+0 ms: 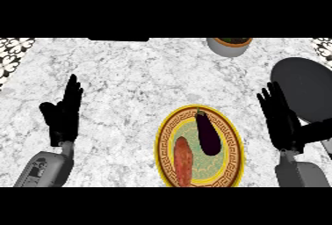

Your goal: Pick the eggplant from the plate and place it in the pan

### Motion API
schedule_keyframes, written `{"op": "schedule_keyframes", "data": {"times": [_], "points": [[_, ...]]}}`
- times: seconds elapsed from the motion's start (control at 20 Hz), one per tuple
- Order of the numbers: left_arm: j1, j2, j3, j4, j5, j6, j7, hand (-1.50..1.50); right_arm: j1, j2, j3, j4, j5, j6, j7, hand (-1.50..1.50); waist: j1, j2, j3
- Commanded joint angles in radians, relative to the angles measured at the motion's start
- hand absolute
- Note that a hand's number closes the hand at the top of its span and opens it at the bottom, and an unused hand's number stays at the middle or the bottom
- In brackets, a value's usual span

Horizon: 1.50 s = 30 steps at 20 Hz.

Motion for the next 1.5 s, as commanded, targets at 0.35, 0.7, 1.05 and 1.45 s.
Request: {"op": "schedule_keyframes", "data": {"times": [0.35,0.7,1.05,1.45], "points": [[-0.030,0.026,-0.015,-0.100,0.095,-0.155,0.072,0.00,-0.334,-0.264,0.205,-0.070,0.221,0.354,-0.010,1.50,0.013,0.015,0.004],[0.012,0.057,0.043,-0.150,0.125,-0.167,0.080,0.00,-0.182,-0.459,0.142,-0.011,0.428,0.466,-0.427,-1.50,-0.028,0.018,0.007],[0.018,0.069,0.033,-0.251,0.127,-0.181,0.177,0.00,-0.458,-0.477,0.186,0.063,0.561,0.513,-0.413,-1.50,-0.011,0.017,0.005],[0.040,0.030,0.011,-0.242,0.079,-0.152,0.157,0.00,-0.590,-0.430,0.391,0.025,0.814,0.535,-0.257,-1.50,-0.009,0.016,0.005]]}}
